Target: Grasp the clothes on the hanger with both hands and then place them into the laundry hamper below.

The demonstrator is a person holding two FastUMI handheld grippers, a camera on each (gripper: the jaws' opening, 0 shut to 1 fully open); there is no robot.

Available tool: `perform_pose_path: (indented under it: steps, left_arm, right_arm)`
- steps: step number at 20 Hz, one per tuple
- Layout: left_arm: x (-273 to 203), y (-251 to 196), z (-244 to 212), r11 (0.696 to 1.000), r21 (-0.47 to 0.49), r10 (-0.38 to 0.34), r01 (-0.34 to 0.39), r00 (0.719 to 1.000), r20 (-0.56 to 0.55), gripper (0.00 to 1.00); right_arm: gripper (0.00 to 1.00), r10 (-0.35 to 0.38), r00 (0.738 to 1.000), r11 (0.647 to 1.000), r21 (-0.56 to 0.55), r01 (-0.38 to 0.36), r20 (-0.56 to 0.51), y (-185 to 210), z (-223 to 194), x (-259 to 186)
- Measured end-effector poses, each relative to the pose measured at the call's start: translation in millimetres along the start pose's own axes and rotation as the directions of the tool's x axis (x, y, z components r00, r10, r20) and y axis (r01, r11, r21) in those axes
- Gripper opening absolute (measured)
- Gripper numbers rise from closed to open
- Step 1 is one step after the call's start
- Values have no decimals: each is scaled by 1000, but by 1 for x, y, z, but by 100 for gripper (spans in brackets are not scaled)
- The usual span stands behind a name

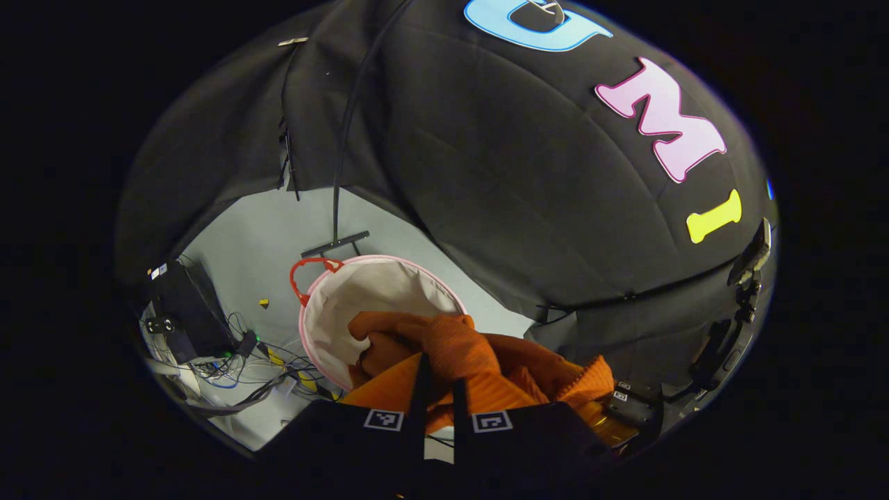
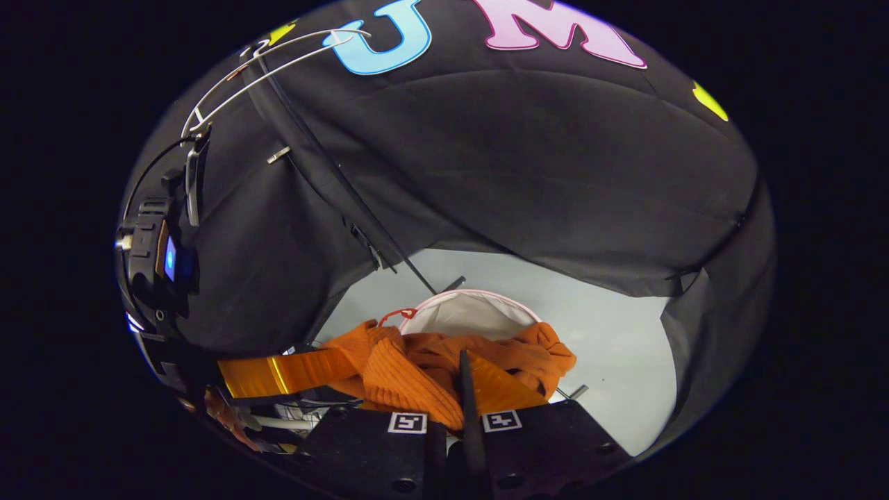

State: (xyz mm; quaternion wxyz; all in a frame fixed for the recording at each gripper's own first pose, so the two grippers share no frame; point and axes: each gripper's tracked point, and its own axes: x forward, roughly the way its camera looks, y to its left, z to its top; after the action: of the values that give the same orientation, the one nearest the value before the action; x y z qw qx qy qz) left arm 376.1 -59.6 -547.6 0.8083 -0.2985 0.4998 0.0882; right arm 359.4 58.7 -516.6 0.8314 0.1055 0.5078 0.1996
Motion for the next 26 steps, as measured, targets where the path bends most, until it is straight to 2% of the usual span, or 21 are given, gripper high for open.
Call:
perform_pose_path:
  steps: [1, 2, 3, 4, 5, 6, 7, 8, 9, 10, 17, 26]
  left_arm:
    - [-1, -2, 3, 1000, -4, -12, 12, 1000, 3, 22]
    - [-1, -2, 4, 1000, -8, -15, 15, 1000, 7, 23]
    - [-2, 1, 5, 1000, -11, -10, 10, 1000, 11, 35]
    - [-10, 10, 4, 1000, -8, 19, -19, 1000, 14, 27]
    - [0, 18, 1, 999, -4, 49, -48, 999, 7, 46]
    - [4, 26, -1, 998, -7, 66, -66, 998, 1, 65]
    - [-2, 30, 0, 998, -20, 65, -65, 998, -4, 84]
    - [2, 33, -3, 997, -33, 67, -68, 998, -8, 94]
    - [3, 35, -5, 997, -42, 68, -69, 998, -8, 89]
    - [3, 35, -10, 997, -46, 69, -69, 998, -16, 95]
    - [-10, 28, -23, 999, -23, 33, -34, 999, -19, 96]
    - [-77, 38, -48, 997, 23, -78, 77, 996, 44, 96]
  right_arm:
    - [22, 14, 1000, 1000, 12, -14, 2, 4, 2, 2]
    - [22, 27, 1000, 999, 17, -27, 11, 10, 5, 1]
    - [40, 36, 999, 999, 19, -36, 25, 14, 11, -1]
    - [57, 1, 999, 1000, -9, -1, 38, 8, 20, -5]
    - [75, -25, 998, 999, -41, 27, 51, 0, 18, 1]
    - [67, -47, 997, 997, -53, 50, 57, -9, 19, 1]
    - [78, -55, 997, 997, -46, 58, 53, -13, 19, 2]
    - [89, -51, 998, 998, -23, 52, 44, -14, 15, 3]
    - [100, -59, 998, 998, -1, 59, 35, -16, 15, -6]
    - [99, -68, 997, 998, 11, 68, 27, -19, 9, -4]
    - [99, -65, 997, 998, 24, 65, 33, -14, -5, -14]
    - [99, -109, 986, 994, 41, 104, 130, 27, -39, -84]
